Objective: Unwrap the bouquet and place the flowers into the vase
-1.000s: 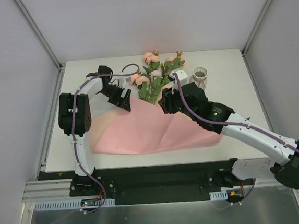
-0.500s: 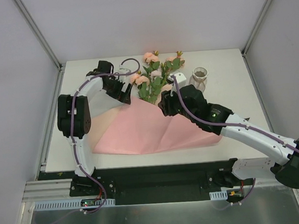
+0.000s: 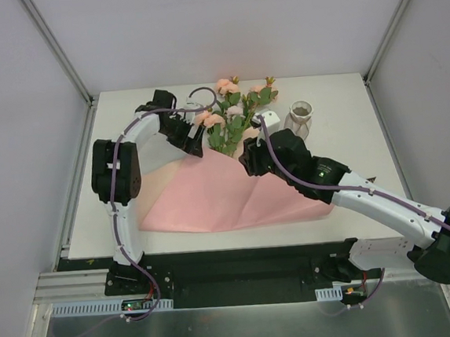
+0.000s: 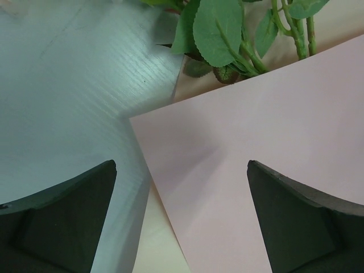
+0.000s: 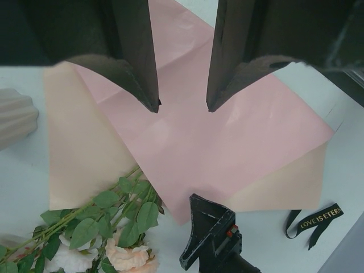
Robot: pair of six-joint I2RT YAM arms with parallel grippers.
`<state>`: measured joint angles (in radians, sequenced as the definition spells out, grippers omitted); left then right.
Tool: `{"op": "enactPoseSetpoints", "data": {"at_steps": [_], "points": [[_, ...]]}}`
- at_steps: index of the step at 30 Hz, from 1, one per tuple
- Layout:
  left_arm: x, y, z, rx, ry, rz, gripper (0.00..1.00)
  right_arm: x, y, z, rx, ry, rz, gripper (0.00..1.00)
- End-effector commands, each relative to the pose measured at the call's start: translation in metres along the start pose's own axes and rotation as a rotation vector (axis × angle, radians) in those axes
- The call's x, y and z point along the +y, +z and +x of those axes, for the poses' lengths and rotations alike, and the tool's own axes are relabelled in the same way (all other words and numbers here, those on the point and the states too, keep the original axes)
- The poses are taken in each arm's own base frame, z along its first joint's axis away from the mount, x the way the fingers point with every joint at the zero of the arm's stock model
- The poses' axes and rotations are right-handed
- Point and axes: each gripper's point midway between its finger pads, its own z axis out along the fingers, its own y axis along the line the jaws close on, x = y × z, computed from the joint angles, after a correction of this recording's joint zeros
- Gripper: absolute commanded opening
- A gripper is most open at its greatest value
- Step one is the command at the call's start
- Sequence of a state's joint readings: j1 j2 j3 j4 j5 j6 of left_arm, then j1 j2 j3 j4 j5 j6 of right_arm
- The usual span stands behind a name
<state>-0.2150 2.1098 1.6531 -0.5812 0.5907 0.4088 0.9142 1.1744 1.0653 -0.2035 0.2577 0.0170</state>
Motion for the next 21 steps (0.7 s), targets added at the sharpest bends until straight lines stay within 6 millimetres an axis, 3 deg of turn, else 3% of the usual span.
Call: {"op": "enactPoseSetpoints", "data": {"at_steps": [1,6,11,14,15,19,21], "points": [[0.003,0.005,-0.003,0.012,0.006,0.021,0.99,0.003,-0.007,-0.017,-0.059,0.005,-0.014,0.42],[-0.018,0.009,0.002,0.036,0.021,0.142,0.95,0.003,-0.008,-0.019,-0.066,0.007,-0.012,0.41],[-0.020,0.010,-0.001,0.038,0.030,0.138,0.90,0.003,-0.007,-0.019,-0.066,0.006,-0.013,0.40],[-0.018,0.008,-0.004,0.033,0.040,0.124,0.80,0.005,-0.006,-0.018,-0.062,0.005,-0.020,0.39],[-0.018,0.007,-0.005,0.032,0.044,0.122,0.70,0.005,-0.005,-0.017,-0.060,0.006,-0.021,0.39],[-0.016,0.005,-0.007,0.032,0.051,0.101,0.48,0.006,-0.005,-0.016,-0.056,0.003,-0.026,0.38],[-0.017,0.005,-0.007,0.034,0.056,0.095,0.44,0.006,-0.004,-0.015,-0.053,0.003,-0.025,0.37]]}}
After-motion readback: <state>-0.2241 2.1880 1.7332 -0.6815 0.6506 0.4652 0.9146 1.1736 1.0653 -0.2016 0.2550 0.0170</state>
